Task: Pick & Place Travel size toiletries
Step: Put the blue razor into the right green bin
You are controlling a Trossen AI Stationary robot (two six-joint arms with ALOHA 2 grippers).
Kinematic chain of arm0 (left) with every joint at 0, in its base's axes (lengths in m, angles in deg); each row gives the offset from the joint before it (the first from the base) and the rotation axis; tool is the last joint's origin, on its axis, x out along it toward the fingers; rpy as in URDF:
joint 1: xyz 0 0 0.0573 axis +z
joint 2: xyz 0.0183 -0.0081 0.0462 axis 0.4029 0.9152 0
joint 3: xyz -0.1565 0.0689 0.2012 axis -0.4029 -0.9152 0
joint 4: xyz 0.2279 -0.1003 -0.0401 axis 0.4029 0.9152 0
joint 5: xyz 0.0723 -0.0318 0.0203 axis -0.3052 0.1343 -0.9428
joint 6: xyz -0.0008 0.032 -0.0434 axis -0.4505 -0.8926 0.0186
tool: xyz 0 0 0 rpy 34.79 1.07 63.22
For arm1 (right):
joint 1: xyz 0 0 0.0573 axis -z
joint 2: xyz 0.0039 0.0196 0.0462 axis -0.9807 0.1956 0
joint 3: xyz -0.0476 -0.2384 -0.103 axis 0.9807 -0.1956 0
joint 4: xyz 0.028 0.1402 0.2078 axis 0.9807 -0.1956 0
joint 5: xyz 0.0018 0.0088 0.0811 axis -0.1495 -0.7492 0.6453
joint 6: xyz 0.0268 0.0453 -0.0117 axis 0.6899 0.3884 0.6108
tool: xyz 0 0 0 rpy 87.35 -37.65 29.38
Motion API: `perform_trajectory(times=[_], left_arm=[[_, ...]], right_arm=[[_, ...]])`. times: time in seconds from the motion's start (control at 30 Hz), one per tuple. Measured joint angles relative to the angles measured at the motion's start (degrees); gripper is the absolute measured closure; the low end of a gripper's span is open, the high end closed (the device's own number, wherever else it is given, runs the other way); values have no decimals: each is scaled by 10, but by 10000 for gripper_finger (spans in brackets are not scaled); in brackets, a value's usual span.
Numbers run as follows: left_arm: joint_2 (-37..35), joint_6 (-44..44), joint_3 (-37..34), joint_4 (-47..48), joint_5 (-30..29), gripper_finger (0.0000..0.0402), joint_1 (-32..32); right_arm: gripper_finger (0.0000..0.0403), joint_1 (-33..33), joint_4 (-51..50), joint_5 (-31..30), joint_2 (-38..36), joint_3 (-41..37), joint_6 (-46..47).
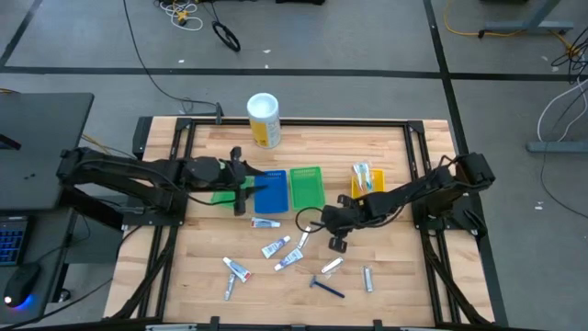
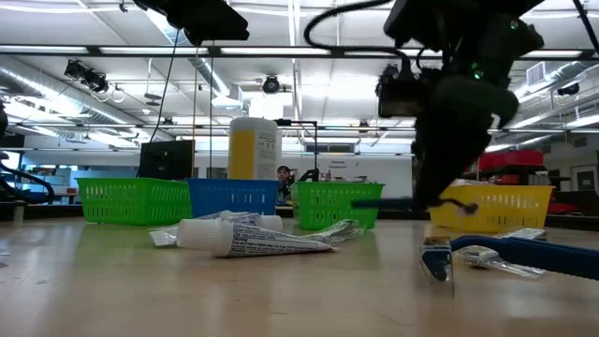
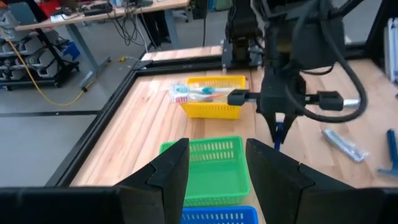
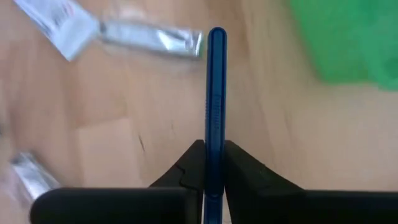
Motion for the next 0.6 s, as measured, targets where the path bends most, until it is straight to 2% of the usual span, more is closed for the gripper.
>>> perform_trajectory(times=[0.23, 0.37, 0.6], left_arm=[[-35, 4, 0, 14, 0, 233, 0], [-45, 4, 1, 20, 0, 233, 0], [-45, 2, 1, 20, 0, 233, 0]], right_arm=[[360, 13, 91, -6, -70, 0, 10], [360, 28, 168, -93, -79, 0, 41], [361, 72, 211, -183, -70, 0, 40]])
